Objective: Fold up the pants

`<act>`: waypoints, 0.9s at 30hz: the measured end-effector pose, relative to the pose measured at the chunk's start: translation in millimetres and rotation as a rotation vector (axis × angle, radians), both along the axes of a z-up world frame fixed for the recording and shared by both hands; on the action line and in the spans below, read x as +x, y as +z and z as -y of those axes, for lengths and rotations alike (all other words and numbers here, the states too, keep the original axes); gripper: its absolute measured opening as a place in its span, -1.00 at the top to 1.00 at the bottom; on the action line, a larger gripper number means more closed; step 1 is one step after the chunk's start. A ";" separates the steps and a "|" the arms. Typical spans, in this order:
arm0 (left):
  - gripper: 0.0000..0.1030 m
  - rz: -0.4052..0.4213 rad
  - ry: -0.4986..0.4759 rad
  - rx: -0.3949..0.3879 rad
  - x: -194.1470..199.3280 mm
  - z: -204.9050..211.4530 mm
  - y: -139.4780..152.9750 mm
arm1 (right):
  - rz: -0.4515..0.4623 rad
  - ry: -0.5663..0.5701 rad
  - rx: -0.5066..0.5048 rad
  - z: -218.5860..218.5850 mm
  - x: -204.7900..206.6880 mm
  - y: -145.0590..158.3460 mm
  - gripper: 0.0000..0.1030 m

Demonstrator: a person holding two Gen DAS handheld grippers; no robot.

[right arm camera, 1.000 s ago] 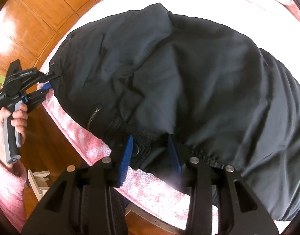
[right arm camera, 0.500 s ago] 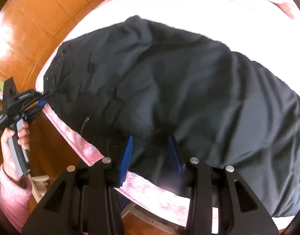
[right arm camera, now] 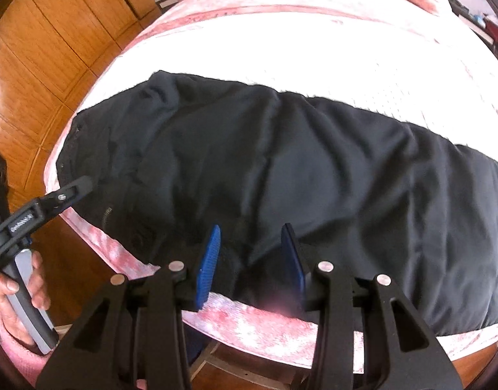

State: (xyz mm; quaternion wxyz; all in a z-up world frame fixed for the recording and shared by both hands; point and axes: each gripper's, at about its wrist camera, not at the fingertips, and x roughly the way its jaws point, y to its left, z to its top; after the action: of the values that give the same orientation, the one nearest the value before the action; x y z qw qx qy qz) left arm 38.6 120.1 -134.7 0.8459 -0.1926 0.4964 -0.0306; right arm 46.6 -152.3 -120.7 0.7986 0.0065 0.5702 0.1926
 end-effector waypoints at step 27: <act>-0.75 -0.027 -0.345 0.143 11.6 202.6 -5.7 | -0.005 -0.583 0.049 297.1 -62.0 16.2 -0.02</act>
State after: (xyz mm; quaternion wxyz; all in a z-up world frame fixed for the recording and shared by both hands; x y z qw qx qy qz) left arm 50.2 -82.5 -140.4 0.8328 -0.0445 0.5344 -0.1374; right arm -15.3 -449.4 -104.5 0.8185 0.1896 0.5414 -0.0312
